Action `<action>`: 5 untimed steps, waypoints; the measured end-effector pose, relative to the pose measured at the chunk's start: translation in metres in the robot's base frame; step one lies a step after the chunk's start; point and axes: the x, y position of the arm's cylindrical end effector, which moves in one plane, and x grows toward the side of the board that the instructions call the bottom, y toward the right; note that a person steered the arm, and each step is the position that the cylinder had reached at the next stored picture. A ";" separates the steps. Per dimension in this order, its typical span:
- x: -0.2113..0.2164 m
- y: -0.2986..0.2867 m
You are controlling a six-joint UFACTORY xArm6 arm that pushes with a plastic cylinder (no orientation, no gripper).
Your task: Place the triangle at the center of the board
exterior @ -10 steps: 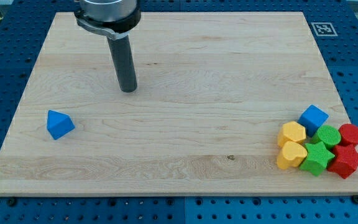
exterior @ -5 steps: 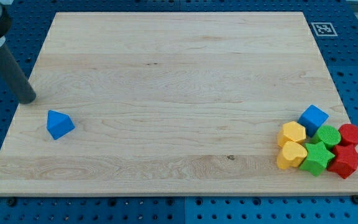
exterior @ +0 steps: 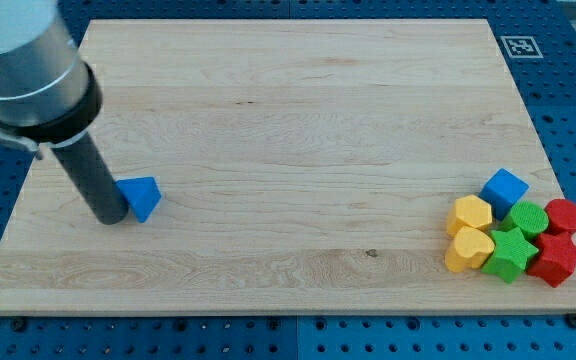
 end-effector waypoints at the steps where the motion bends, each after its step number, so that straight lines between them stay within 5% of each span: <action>1: -0.001 0.000; 5: -0.001 0.028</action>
